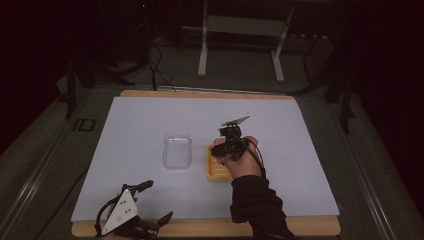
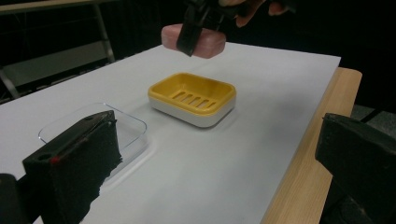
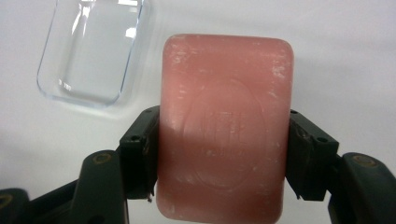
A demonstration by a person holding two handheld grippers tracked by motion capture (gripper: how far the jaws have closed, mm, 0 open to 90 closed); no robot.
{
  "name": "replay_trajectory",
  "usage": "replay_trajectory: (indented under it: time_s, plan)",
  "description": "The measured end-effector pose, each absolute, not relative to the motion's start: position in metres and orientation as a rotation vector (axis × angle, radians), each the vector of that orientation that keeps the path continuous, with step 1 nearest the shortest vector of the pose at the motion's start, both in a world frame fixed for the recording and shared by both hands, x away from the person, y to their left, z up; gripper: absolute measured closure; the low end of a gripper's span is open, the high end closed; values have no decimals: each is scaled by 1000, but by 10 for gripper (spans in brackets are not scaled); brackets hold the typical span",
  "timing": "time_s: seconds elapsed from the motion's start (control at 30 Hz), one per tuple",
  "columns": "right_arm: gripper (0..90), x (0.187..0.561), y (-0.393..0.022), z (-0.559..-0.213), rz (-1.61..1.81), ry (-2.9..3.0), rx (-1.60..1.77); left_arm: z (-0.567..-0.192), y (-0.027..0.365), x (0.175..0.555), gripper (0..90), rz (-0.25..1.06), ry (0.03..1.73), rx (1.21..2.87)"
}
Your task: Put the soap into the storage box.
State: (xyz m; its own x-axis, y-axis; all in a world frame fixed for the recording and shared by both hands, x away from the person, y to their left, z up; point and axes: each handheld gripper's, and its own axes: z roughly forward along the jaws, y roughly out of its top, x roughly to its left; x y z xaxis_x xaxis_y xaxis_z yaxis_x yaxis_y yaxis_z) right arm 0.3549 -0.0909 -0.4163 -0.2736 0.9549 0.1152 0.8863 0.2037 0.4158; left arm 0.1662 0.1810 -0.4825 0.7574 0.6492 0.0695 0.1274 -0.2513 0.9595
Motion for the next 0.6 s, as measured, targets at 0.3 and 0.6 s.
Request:
replay_trajectory:
  time_s: [0.3,0.6]
  plan:
    - [372,355,-85,-452,610,2230,1875,-482,181,165,3,555,603,1785]
    - [372,357,-82,-479,575,2225,1924,-482,180,165,3,550,599,1785]
